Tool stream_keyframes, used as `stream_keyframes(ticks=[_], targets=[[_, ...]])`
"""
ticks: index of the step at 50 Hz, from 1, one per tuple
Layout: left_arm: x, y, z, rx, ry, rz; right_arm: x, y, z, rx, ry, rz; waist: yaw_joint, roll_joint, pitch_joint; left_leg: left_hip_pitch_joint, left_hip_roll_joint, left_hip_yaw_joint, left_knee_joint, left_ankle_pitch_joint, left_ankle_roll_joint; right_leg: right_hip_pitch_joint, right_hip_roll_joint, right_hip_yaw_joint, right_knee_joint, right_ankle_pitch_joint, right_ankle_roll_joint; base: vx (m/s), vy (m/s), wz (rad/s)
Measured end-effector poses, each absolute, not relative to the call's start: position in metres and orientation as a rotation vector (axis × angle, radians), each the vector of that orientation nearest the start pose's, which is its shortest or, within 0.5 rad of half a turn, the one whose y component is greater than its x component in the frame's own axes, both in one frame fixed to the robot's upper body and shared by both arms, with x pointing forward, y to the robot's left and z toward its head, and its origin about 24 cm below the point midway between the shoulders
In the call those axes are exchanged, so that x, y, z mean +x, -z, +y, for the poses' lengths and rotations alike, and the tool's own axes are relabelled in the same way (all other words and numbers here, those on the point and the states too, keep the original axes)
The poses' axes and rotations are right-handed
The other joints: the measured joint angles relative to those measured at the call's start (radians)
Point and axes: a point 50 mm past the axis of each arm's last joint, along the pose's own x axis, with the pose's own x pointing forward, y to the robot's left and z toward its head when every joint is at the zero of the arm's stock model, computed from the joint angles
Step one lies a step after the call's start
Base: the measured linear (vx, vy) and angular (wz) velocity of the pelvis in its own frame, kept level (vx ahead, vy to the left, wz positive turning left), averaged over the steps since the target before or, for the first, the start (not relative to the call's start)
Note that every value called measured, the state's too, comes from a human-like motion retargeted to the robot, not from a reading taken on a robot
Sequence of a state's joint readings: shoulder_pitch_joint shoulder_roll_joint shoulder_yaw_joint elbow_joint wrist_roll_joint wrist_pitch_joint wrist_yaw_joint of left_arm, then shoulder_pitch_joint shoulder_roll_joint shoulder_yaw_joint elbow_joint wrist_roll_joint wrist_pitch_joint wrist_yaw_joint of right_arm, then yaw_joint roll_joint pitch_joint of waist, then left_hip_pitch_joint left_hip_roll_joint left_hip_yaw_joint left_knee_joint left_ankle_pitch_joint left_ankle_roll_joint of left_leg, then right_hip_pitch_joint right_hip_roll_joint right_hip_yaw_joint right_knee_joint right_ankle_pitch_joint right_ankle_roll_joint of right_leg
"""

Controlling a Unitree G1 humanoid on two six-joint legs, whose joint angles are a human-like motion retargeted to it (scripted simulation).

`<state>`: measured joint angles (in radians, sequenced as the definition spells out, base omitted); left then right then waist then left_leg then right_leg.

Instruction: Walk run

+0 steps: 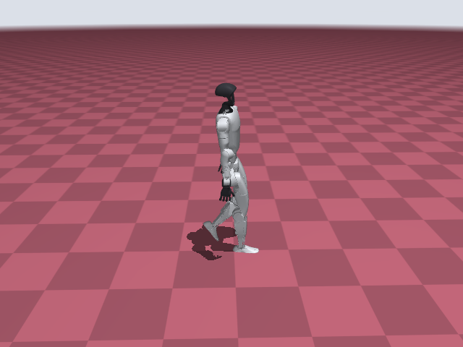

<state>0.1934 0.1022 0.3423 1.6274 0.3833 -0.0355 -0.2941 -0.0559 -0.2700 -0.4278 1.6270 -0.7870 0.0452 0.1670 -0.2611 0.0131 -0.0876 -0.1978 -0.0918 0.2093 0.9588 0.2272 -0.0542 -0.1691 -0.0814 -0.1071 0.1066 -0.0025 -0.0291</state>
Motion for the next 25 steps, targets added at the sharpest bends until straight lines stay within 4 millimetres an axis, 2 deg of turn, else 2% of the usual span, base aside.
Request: stream_keyframes(ticks=[5, 7, 10, 14, 15, 16, 17, 20, 22, 25], targets=[[-0.102, 0.167, 0.163, -0.177, 0.118, 1.771, 0.077, 0.158, -0.262, -0.457, -0.241, 1.425, 0.159, -0.038, 0.028, -0.184, 0.007, 0.071, -0.150, -0.145, 0.016, 0.084, 0.024, -0.055, -0.040, -0.034, -0.006, 0.61, -0.12, 0.03], [-0.106, 0.166, 0.160, -0.210, 0.095, 1.776, 0.098, 0.152, -0.269, -0.512, -0.229, 1.343, 0.194, -0.031, 0.041, -0.221, 0.035, 0.099, -0.306, -0.165, 0.077, 0.122, 0.054, -0.098, -0.053, -0.058, -0.008, 0.61, -0.13, 0.67], [-0.112, 0.164, 0.151, -0.287, 0.052, 1.784, 0.119, 0.142, -0.281, -0.592, -0.196, 1.256, 0.238, -0.025, 0.060, -0.249, 0.066, 0.186, -0.574, -0.175, 0.168, 0.182, 0.100, -0.120, -0.064, -0.101, -0.009, 0.45, -0.12, 0.64], [-0.112, 0.164, 0.135, -0.407, 0.004, 1.765, 0.132, 0.134, -0.290, -0.645, -0.173, 1.214, 0.252, -0.039, 0.072, -0.266, -0.022, 0.217, -0.902, -0.184, 0.232, 0.256, 0.116, -0.205, -0.079, -0.142, 0.003, 0.66, -0.10, 0.73], [-0.112, 0.164, 0.130, -0.435, 0.001, 1.757, 0.133, 0.134, -0.290, -0.647, -0.173, 1.214, 0.246, -0.050, 0.068, -0.262, -0.050, 0.228, -0.970, -0.196, 0.261, 0.268, 0.110, -0.226, -0.078, -0.149, 0.009, 0.83, -0.05, 0.61], [-0.111, 0.163, 0.126, -0.460, 0.005, 1.744, 0.131, 0.135, -0.289, -0.644, -0.181, 1.222, 0.254, -0.055, 0.067, -0.249, -0.043, 0.275, -0.983, -0.216, 0.252, 0.280, 0.113, -0.218, -0.069, -0.147, 0.010, 0.88, -0.03, 0.23], [-0.110, 0.164, 0.122, -0.482, 0.009, 1.729, 0.129, 0.136, -0.287, -0.639, -0.190, 1.231, 0.265, -0.060, 0.066, -0.240, -0.030, 0.315, -0.979, -0.223, 0.252, 0.291, 0.116, -0.207, -0.059, -0.140, 0.012, 0.86, 0.00, -0.30], [-0.104, 0.165, 0.117, -0.517, 0.011, 1.689, 0.113, 0.145, -0.277, -0.610, -0.234, 1.276, 0.311, -0.093, 0.053, -0.217, 0.023, 0.459, -0.896, -0.185, 0.316, 0.323, 0.093, -0.178, -0.027, -0.068, 0.038, 0.98, 0.00, -0.60], [-0.099, 0.167, 0.124, -0.495, -0.024, 1.669, 0.091, 0.154, -0.265, -0.568, -0.266, 1.335, 0.330, -0.114, 0.034, -0.193, 0.009, 0.404, -0.897, -0.147, 0.316, 0.350, 0.077, -0.201, -0.007, 0.043, 0.052, 1.14, -0.07, -0.27], [-0.092, 0.169, 0.141, -0.439, -0.112, 1.668, 0.042, 0.167, -0.245, -0.483, -0.320, 1.483, 0.329, -0.112, -0.016, -0.169, 0.018, 0.338, -0.863, -0.209, 0.316, 0.341, 0.059, -0.213, 0.092, 0.313, 0.061, 0.97, 0.12, 0.19]])
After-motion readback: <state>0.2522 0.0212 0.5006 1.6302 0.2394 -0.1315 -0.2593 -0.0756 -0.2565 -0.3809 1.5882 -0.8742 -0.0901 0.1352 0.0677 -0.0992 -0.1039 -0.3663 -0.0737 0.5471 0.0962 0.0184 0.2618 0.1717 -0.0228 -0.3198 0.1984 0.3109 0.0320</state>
